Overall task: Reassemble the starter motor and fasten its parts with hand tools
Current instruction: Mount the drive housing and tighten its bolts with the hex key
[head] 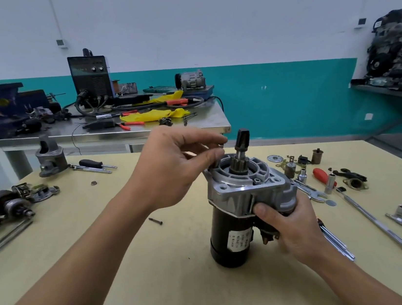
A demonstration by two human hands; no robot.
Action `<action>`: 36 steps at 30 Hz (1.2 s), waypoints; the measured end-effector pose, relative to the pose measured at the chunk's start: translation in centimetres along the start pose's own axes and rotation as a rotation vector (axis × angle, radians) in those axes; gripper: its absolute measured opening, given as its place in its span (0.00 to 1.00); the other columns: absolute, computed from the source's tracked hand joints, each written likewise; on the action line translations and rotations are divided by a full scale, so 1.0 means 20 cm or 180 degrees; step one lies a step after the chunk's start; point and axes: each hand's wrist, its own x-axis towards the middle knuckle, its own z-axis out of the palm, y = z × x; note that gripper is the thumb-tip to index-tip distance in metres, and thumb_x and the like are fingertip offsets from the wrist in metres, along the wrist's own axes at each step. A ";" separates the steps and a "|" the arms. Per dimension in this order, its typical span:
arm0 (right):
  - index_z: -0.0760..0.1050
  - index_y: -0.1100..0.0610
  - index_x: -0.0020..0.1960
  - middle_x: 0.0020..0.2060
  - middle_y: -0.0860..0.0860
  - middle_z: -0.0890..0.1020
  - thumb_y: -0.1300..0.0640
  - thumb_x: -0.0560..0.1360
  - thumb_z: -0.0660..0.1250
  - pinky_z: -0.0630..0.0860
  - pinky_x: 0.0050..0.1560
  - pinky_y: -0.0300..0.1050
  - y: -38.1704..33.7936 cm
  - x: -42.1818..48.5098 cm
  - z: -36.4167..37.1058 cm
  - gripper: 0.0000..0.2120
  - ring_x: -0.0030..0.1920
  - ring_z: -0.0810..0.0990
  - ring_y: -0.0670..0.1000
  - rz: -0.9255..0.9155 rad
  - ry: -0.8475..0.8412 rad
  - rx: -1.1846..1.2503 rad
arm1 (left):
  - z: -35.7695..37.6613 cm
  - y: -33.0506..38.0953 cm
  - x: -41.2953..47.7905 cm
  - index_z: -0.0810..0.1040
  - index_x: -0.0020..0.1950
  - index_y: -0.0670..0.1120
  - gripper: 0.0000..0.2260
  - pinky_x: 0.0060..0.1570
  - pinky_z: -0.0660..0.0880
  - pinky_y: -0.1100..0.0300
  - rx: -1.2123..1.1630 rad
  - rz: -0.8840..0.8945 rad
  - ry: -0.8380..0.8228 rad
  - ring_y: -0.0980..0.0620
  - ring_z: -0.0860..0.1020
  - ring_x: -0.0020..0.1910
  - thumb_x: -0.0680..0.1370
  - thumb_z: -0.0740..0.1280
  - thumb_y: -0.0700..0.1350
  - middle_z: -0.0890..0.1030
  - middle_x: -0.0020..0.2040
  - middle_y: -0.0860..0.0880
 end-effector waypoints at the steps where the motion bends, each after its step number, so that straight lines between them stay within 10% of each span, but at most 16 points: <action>1: 0.76 0.58 0.62 0.50 0.49 0.87 0.51 0.59 0.77 0.80 0.41 0.37 0.00 0.00 0.00 0.32 0.50 0.85 0.48 0.0001 -0.0007 -0.0002 | 0.00 0.00 0.00 0.84 0.52 0.50 0.10 0.46 0.82 0.60 0.0006 -0.0013 -0.0027 0.58 0.84 0.45 0.75 0.73 0.38 0.85 0.45 0.57; 7: 0.77 0.60 0.62 0.50 0.51 0.87 0.54 0.62 0.77 0.81 0.41 0.38 0.00 0.00 0.01 0.30 0.50 0.86 0.49 -0.0011 -0.0039 -0.0048 | -0.06 0.00 -0.03 0.82 0.53 0.55 0.10 0.45 0.75 0.75 0.0498 0.0106 0.0041 0.65 0.81 0.49 0.76 0.72 0.40 0.82 0.47 0.63; 26: 0.76 0.59 0.61 0.50 0.48 0.86 0.49 0.59 0.78 0.80 0.45 0.36 -0.02 0.00 0.03 0.33 0.52 0.85 0.47 -0.0057 0.0015 -0.0153 | -0.18 -0.27 -0.14 0.79 0.63 0.64 0.14 0.57 0.73 0.63 -0.0067 -0.0634 -0.0817 0.66 0.71 0.65 0.81 0.58 0.59 0.72 0.67 0.65; 28: 0.76 0.58 0.61 0.50 0.47 0.87 0.47 0.58 0.78 0.80 0.44 0.36 -0.03 0.00 0.03 0.34 0.51 0.85 0.46 -0.0061 0.0015 -0.0150 | -0.20 -0.42 -0.18 0.79 0.62 0.62 0.12 0.58 0.75 0.59 0.0460 -0.0971 -0.0553 0.62 0.75 0.62 0.82 0.65 0.48 0.75 0.65 0.62; 32: 0.77 0.55 0.59 0.49 0.45 0.87 0.48 0.58 0.78 0.79 0.43 0.35 -0.03 -0.01 0.04 0.32 0.50 0.85 0.45 -0.0074 0.0035 -0.0145 | -0.23 -0.65 -0.23 0.77 0.64 0.58 0.16 0.63 0.71 0.55 0.2745 -0.1728 -0.1799 0.53 0.73 0.65 0.78 0.68 0.44 0.74 0.66 0.55; 36: 0.77 0.55 0.59 0.50 0.45 0.86 0.48 0.59 0.79 0.80 0.45 0.35 -0.04 -0.01 0.04 0.31 0.51 0.85 0.45 -0.0092 0.0032 -0.0175 | -0.28 -0.69 -0.20 0.78 0.58 0.55 0.14 0.42 0.77 0.59 0.3064 -0.2444 -0.1505 0.54 0.80 0.43 0.73 0.73 0.51 0.80 0.47 0.53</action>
